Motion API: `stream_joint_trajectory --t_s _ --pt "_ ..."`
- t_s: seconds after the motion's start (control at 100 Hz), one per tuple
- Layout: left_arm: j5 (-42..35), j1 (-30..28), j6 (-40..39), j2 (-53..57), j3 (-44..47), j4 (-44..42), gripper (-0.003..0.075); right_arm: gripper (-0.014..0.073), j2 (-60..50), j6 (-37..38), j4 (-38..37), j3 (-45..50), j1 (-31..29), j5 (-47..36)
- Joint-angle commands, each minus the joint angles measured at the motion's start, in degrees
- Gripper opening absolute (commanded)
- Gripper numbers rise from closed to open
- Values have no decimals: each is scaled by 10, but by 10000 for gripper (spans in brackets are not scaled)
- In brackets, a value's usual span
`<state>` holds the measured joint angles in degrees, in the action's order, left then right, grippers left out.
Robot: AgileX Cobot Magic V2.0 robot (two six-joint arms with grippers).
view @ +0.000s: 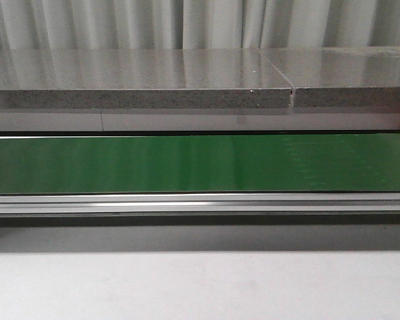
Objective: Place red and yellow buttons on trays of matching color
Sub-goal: 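Lower the left gripper onto a red button in the cluster, grasp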
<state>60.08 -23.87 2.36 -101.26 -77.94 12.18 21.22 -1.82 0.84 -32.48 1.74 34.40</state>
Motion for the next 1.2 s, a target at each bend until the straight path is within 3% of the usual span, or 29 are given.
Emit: stream_joint_trajectory --t_s 0.0,0.91,1.19 --pt "-2 -3 0 16 -22 6 438 -66 3 -2 0 -15 1 -40" --pt "-40 -3 0 -67 -54 8 434 -66 3 -2 0 -15 1 -40" --pt "-45 -3 1 -67 -54 8 264 -66 3 -2 0 -15 1 -40"
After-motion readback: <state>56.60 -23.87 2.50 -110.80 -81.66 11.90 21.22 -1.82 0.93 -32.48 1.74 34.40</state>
